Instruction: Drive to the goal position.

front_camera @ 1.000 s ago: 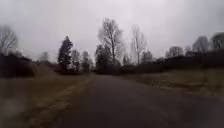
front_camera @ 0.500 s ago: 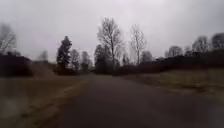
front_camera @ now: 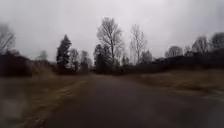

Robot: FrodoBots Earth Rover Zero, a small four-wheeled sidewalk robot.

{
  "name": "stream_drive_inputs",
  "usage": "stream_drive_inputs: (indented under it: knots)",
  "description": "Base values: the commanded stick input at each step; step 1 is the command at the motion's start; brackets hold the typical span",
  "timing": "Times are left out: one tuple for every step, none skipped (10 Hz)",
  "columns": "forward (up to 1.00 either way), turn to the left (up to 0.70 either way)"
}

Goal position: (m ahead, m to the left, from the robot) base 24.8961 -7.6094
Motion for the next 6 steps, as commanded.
stream_drive_inputs:
  knots:
    - [0.68,0.00]
    - [0.68,0.00]
    - [0.68,0.00]
    - [0.68,0.00]
    - [0.68,0.00]
    - [0.68,0.33]
